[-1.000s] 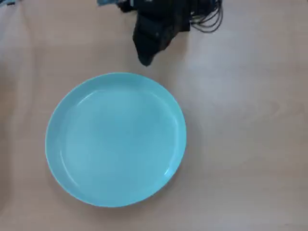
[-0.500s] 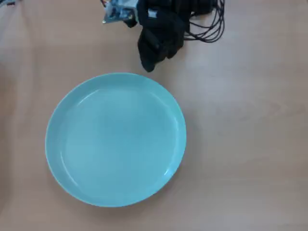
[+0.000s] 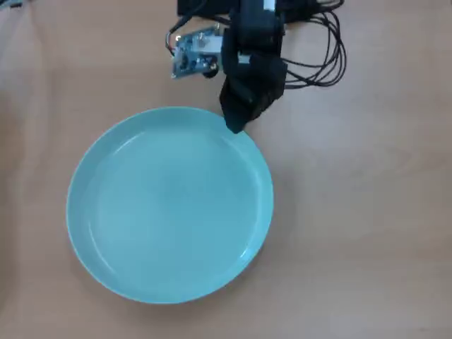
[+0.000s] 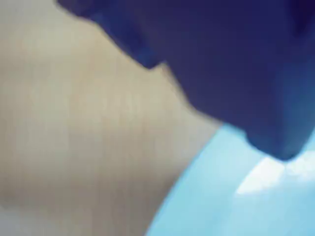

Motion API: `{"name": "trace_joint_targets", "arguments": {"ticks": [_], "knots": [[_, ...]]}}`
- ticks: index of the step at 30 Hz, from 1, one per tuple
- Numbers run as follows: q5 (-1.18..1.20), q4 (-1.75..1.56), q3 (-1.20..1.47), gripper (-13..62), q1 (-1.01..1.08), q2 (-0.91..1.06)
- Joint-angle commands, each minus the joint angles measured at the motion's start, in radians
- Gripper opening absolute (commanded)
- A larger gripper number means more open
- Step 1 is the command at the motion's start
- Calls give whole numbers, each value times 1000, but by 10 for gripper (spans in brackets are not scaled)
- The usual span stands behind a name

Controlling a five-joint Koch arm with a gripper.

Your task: Move the green bowl from right to left

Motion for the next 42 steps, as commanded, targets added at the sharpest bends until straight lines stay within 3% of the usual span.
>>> {"name": "trace_joint_targets", "arguments": {"ticks": [1,24,27,31,34,42], "knots": [[6,-55,-23,252,-18,-25],[11,-288,25,242,-61,-183],[11,-291,28,168,-61,-183],[0,-301,35,-84,-64,-181],[-3,-302,40,-55,-64,-181],[-120,-302,26,-61,-121,-176]]}}
